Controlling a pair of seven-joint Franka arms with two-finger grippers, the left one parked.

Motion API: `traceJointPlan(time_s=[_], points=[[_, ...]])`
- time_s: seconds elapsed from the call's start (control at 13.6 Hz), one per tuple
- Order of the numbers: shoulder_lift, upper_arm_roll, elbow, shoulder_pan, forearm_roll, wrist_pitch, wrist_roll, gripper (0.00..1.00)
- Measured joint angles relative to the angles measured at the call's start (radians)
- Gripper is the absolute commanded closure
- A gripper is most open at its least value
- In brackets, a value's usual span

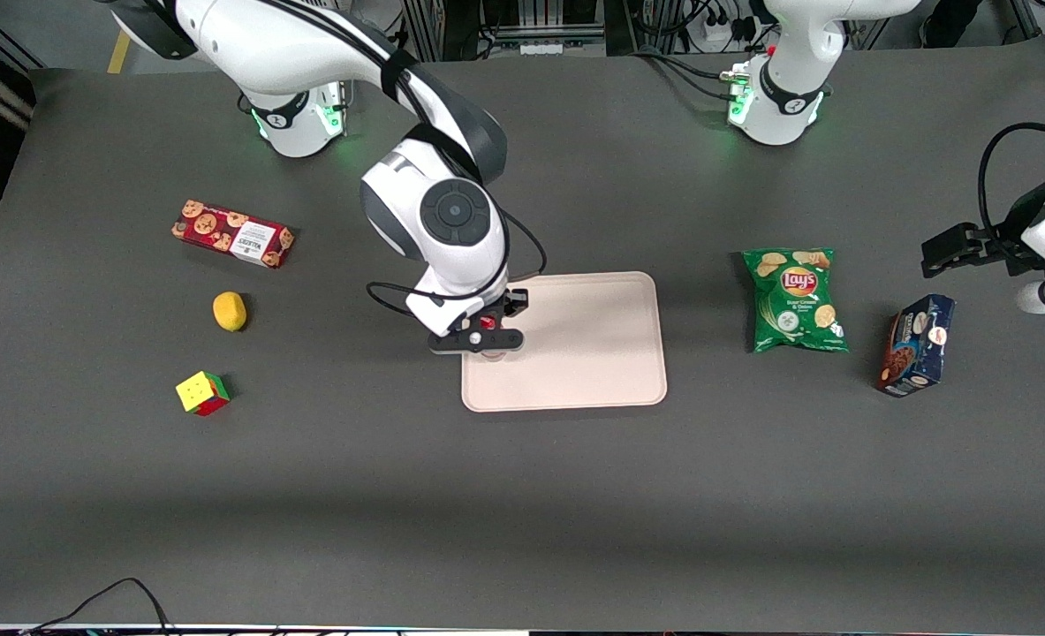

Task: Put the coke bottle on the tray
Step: 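Lower the bottle onto the tray and open the right gripper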

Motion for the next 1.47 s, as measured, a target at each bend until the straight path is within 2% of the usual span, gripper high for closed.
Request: traceJointPlan(time_s=[0.59,0.66,0.88,0.95,1.03,1.1,1.47], points=[[0.037,-0.004,-0.039,-0.006,-0.005,0.074,0.000,1.00],[0.037,-0.004,-0.042,-0.007,-0.005,0.077,0.000,0.96],[0.037,-0.005,-0.044,-0.009,-0.005,0.078,0.000,0.47],[0.037,-0.005,-0.044,-0.009,-0.005,0.078,0.000,0.43],[0.036,-0.005,-0.044,-0.009,-0.005,0.078,0.000,0.15],[0.036,-0.005,-0.044,-0.009,-0.005,0.079,0.000,0.00],[0.024,-0.006,-0.035,-0.028,-0.005,0.081,0.007,0.00]])
